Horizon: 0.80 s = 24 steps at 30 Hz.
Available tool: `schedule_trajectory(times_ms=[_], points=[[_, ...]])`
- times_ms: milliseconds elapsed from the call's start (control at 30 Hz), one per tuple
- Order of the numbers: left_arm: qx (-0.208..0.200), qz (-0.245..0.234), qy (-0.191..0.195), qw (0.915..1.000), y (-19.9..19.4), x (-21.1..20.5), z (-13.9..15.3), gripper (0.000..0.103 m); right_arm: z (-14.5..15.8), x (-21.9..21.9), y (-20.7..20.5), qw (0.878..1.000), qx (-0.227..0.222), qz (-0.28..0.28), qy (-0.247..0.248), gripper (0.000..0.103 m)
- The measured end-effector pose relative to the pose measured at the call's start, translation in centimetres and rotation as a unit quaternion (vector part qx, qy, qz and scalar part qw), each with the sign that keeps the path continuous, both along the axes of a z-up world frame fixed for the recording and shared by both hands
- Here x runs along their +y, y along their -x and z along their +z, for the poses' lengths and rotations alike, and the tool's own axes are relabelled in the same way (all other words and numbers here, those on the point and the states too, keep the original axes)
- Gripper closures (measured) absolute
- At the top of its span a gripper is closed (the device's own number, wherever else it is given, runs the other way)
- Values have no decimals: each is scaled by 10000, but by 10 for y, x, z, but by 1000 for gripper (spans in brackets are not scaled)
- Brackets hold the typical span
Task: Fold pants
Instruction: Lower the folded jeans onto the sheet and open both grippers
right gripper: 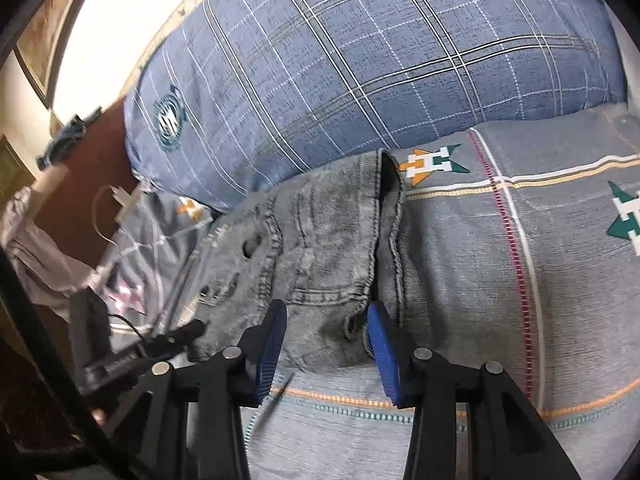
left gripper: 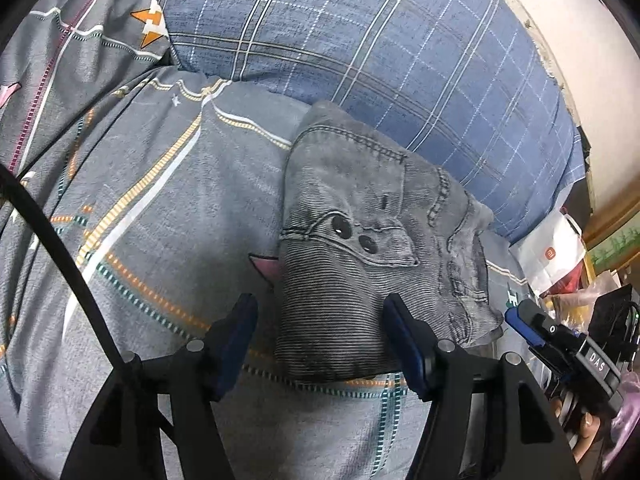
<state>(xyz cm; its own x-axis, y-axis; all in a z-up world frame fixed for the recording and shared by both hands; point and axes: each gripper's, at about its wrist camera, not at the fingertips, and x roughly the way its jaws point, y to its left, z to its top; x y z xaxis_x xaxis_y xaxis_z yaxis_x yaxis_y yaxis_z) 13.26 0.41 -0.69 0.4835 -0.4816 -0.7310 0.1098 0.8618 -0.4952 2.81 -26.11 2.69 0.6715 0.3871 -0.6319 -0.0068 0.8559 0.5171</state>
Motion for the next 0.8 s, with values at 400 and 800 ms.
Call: schedule_trajectory(times_ms=[400, 800], points=[[-258, -17, -461, 9986, 5, -11, -2, 59, -32, 4, -21, 9958, 875, 40, 272, 94], [-550, 15, -1369, 9891, 7, -26, 2, 58, -42, 18, -26, 9938, 839, 62, 730, 91]])
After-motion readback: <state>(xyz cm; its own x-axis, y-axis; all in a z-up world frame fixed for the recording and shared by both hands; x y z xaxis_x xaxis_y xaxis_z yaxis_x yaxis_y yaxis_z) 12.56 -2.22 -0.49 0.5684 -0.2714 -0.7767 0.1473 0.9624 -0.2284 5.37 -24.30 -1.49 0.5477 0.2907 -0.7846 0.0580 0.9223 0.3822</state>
